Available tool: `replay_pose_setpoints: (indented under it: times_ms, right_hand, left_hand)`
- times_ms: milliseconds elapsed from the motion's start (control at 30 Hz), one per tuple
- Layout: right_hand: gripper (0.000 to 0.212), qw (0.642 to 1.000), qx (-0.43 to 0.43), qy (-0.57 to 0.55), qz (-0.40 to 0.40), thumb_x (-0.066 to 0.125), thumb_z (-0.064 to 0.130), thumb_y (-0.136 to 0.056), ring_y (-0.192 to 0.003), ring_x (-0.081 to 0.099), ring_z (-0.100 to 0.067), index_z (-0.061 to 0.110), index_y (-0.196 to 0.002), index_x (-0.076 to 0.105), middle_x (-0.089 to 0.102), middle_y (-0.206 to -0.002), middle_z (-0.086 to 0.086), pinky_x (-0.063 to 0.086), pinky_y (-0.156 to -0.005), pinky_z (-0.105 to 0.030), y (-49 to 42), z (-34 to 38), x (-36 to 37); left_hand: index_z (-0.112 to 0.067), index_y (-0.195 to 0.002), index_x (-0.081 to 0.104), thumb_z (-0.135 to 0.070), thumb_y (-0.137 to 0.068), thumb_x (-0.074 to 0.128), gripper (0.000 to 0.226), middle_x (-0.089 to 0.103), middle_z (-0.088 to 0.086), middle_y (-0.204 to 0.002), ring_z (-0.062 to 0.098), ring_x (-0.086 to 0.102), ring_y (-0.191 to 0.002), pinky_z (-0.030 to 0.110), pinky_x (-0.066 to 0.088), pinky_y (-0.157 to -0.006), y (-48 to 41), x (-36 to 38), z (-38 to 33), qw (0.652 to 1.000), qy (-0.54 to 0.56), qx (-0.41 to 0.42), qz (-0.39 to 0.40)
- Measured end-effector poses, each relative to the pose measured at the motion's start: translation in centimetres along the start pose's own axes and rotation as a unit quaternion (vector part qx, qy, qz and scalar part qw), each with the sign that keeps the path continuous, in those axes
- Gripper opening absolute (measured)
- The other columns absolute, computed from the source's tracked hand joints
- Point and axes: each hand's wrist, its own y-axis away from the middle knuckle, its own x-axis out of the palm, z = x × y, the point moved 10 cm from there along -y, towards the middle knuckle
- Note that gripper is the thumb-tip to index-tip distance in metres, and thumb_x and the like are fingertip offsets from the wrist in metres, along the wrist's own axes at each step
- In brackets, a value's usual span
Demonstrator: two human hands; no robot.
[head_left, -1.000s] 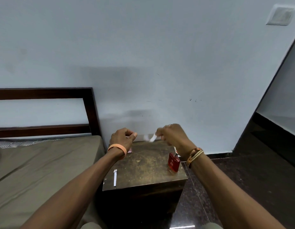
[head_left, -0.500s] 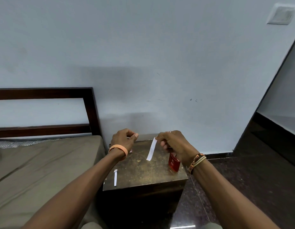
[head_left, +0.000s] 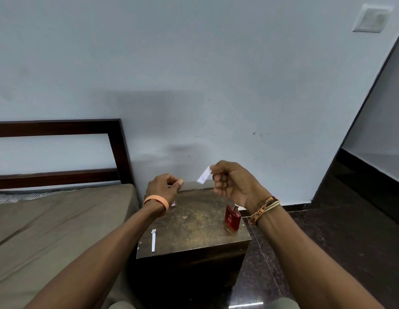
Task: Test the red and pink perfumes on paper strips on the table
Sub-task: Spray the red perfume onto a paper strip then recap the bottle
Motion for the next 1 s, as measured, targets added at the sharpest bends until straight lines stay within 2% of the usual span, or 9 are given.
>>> replay_pose_setpoints:
  times_ms: [100,267,333,467,633,700,800,933,1000]
  right_hand:
    - [0.015,0.952,-0.051,0.291,-0.076,0.07,0.018,-0.078,-0.052,0.046,-0.013,0.011,-0.065,0.067,0.054,-0.06,-0.002,0.036,-0.05,-0.025,0.5,0.2,-0.9]
    - [0.017,1.0,-0.009,-0.017,0.013,0.066,0.013,-0.082,-0.048,0.045,-0.012,0.012,-0.065,0.068,0.053,-0.059,-0.002,0.043,-0.053,-0.027,0.3,0.5,0.5]
    - [0.019,0.999,0.003,-0.035,0.018,0.066,0.014,-0.082,-0.048,0.044,-0.012,0.014,-0.063,0.067,0.051,-0.059,-0.001,0.043,-0.053,-0.026,0.2,0.6,0.5]
    - [0.015,0.954,-0.049,0.292,-0.052,0.069,0.017,-0.08,-0.052,0.045,-0.011,0.01,-0.067,0.067,0.053,-0.061,-0.002,0.037,-0.052,-0.025,0.7,-0.1,-0.2]
    - [0.017,0.998,-0.008,-0.045,0.039,0.067,0.013,-0.083,-0.05,0.046,-0.012,0.013,-0.067,0.07,0.054,-0.06,-0.001,0.045,-0.054,-0.026,0.5,0.5,1.1]
    - [0.018,1.0,-0.01,0.007,0.011,0.067,0.013,-0.081,-0.048,0.045,-0.012,0.014,-0.064,0.068,0.054,-0.059,-0.001,0.043,-0.051,-0.026,0.0,0.3,0.6]
    - [0.015,0.96,-0.052,0.271,-0.046,0.07,0.016,-0.08,-0.049,0.046,-0.01,0.004,-0.07,0.069,0.054,-0.058,-0.001,0.037,-0.049,-0.024,0.4,0.2,0.0]
    - [0.01,0.999,-0.037,0.014,-0.003,0.067,0.012,-0.081,-0.049,0.046,-0.012,0.004,-0.08,0.073,0.054,-0.059,-0.002,0.044,-0.053,-0.027,0.1,1.0,0.7]
    - [0.007,0.999,-0.03,-0.016,0.0,0.067,0.012,-0.079,-0.047,0.044,-0.012,0.007,-0.075,0.071,0.053,-0.058,-0.002,0.043,-0.052,-0.027,-0.1,1.3,0.5]
  left_hand:
    - [-0.016,-0.094,0.071,-0.034,-0.087,0.065,0.021,0.073,0.002,-0.095,0.016,0.064,-0.082,0.031,0.053,-0.079,0.2,-0.1,-0.2,1.0,-0.002,0.004,-0.004]
    - [-0.018,-0.09,0.071,-0.036,-0.087,0.064,0.019,0.072,-0.001,-0.089,0.006,0.063,-0.059,0.017,0.042,-0.055,0.4,0.0,-0.3,1.0,-0.005,0.0,0.007]
    - [-0.019,-0.088,0.071,-0.037,-0.087,0.064,0.019,0.072,-0.002,-0.088,0.006,0.063,-0.059,0.018,0.042,-0.057,0.3,0.0,-0.3,1.0,-0.007,-0.003,0.006]
    - [-0.017,-0.093,0.071,-0.036,-0.087,0.064,0.022,0.073,0.0,-0.091,0.015,0.066,-0.076,0.026,0.05,-0.074,0.3,-0.2,-0.2,1.0,-0.007,-0.001,-0.002]
    - [-0.018,-0.092,0.072,-0.037,-0.087,0.064,0.022,0.073,0.0,-0.09,0.012,0.065,-0.069,0.028,0.052,-0.074,0.1,-0.1,-0.1,1.0,-0.005,-0.002,0.004]
    - [-0.017,-0.092,0.072,-0.037,-0.086,0.065,0.022,0.073,0.001,-0.091,0.015,0.066,-0.077,0.032,0.054,-0.078,0.1,-0.1,0.0,1.0,-0.004,-0.001,0.002]
    - [-0.015,-0.093,0.072,-0.037,-0.086,0.065,0.024,0.073,0.003,-0.093,0.017,0.065,-0.083,0.036,0.055,-0.081,0.2,-0.4,-0.1,1.0,-0.002,0.003,-0.001]
    - [-0.018,-0.09,0.072,-0.037,-0.085,0.066,0.021,0.073,0.001,-0.09,0.016,0.065,-0.083,0.035,0.055,-0.081,0.1,-0.7,-0.2,1.0,0.0,0.001,-0.003]
    - [-0.018,-0.088,0.072,-0.037,-0.084,0.066,0.02,0.073,0.0,-0.089,0.016,0.066,-0.082,0.035,0.054,-0.081,0.1,-0.8,-0.3,1.0,0.002,0.001,-0.005]
